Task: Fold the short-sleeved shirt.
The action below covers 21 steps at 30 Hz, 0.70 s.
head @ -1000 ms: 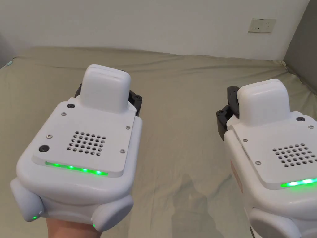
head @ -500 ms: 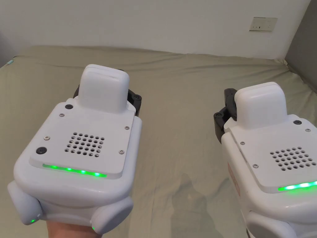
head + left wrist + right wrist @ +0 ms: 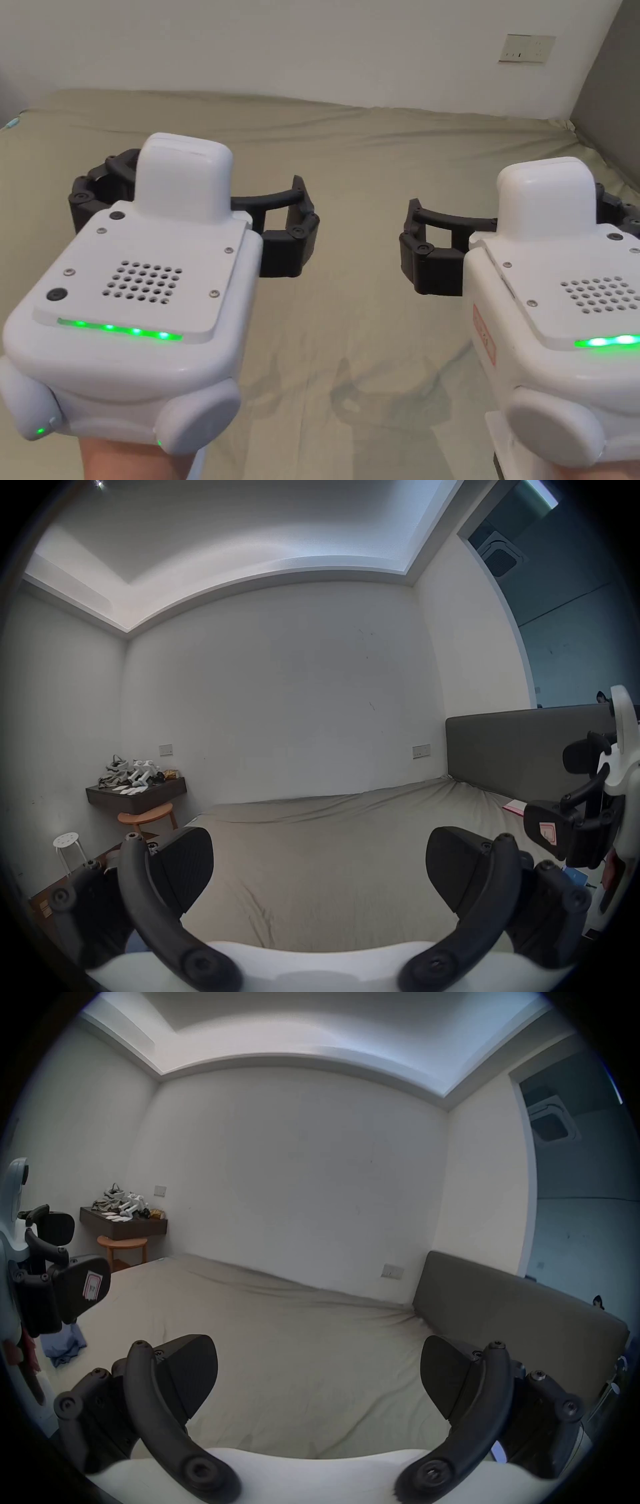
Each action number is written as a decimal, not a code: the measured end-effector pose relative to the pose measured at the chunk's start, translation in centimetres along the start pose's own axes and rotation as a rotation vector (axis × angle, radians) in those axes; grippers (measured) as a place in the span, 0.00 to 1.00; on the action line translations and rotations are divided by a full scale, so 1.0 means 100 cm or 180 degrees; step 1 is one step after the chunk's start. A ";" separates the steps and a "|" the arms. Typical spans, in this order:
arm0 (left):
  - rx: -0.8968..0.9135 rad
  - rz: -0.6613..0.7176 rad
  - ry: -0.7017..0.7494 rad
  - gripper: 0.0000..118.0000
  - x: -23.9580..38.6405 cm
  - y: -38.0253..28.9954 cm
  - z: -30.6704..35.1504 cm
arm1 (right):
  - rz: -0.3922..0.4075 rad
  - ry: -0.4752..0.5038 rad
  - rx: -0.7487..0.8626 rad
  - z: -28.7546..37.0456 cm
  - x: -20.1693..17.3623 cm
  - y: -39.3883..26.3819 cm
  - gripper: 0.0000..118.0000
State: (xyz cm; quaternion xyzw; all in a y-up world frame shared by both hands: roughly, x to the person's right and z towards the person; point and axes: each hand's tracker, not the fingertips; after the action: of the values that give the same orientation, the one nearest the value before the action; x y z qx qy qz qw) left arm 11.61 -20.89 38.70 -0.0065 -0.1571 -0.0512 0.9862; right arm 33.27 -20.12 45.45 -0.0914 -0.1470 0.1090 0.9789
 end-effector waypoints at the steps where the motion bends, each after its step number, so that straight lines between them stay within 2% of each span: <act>1: 0.0008 0.0011 0.0008 1.00 -0.001 -0.001 -0.001 | -0.0038 0.0094 -0.0074 -0.002 0.001 0.001 1.00; 2: 0.0004 0.0023 0.0011 1.00 -0.001 0.000 -0.001 | -0.0109 0.0209 -0.0156 -0.002 0.003 0.002 1.00; 3: -0.0002 0.0032 0.0012 1.00 0.000 0.000 -0.001 | -0.0223 0.0130 -0.0276 -0.003 0.002 0.005 1.00; 6: -0.0026 0.0035 0.0025 1.00 0.001 -0.002 -0.002 | -0.0162 -0.0154 -0.0640 -0.005 -0.004 0.016 1.00; 9: -0.0040 0.0041 0.0018 1.00 0.002 -0.002 -0.002 | -0.0316 -0.0086 -0.0679 -0.003 -0.005 0.020 1.00; 11: -0.0054 0.0036 -0.0004 1.00 0.002 0.000 -0.001 | -0.0425 0.0072 -0.0647 -0.001 -0.003 0.021 1.00; 14: -0.0014 -0.0057 -0.0012 1.00 0.004 -0.001 -0.002 | -0.0513 0.0071 -0.0591 0.003 -0.001 0.024 1.00; 18: -0.0033 -0.0049 -0.0034 1.00 0.004 0.000 -0.002 | -0.0498 -0.0074 -0.0597 0.004 -0.002 0.028 1.00; 21: -0.0045 -0.0038 -0.0040 1.00 0.003 -0.001 -0.003 | -0.0427 -0.0042 -0.0582 0.002 -0.001 0.024 1.00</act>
State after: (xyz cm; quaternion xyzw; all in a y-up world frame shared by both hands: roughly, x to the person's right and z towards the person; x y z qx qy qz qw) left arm 12.01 -21.04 38.54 -0.0129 -0.1630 -0.0581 0.9848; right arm 32.70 -17.78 45.08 -0.1696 -0.1686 0.0300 0.9705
